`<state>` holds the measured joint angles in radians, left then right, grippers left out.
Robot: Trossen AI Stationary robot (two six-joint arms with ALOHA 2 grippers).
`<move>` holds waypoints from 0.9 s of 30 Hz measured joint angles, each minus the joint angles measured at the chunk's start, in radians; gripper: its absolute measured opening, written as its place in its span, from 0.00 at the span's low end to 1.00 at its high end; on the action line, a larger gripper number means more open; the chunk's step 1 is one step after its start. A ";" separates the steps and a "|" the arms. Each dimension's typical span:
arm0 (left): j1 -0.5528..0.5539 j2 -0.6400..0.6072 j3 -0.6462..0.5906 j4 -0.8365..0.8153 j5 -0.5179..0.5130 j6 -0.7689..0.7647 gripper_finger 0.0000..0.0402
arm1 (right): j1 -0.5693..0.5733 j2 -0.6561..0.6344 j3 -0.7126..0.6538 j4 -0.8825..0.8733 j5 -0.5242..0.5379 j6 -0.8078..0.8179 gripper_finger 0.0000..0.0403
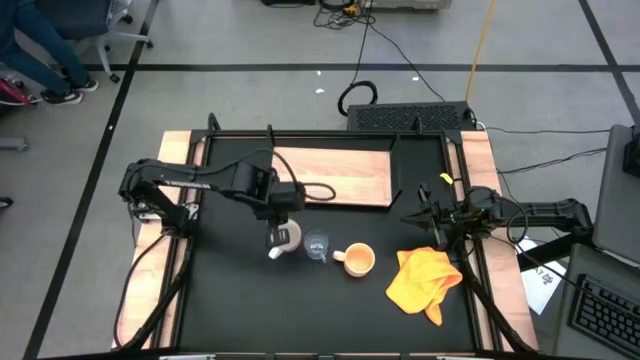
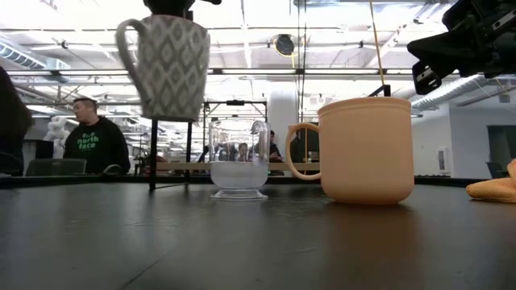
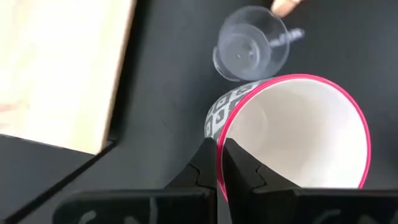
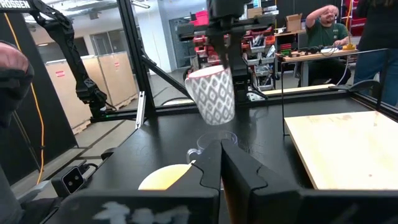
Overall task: Stack small to large cups/mugs on shelf
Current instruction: Put the gray patterned mug on the shelf
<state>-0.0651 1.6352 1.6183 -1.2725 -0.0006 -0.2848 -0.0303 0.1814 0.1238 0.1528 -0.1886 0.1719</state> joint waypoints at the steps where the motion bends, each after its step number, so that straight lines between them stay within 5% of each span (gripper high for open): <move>1: 0.005 0.000 0.005 0.001 0.000 0.006 0.02 | 0.000 0.000 0.000 0.000 0.000 0.000 0.00; 27: 0.107 0.000 0.007 -0.006 -0.007 0.074 0.02 | 0.000 0.000 0.000 0.000 0.000 0.000 0.00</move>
<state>0.0416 1.6352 1.6253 -1.2786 -0.0072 -0.2112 -0.0307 0.1814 0.1238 0.1524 -0.1886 0.1719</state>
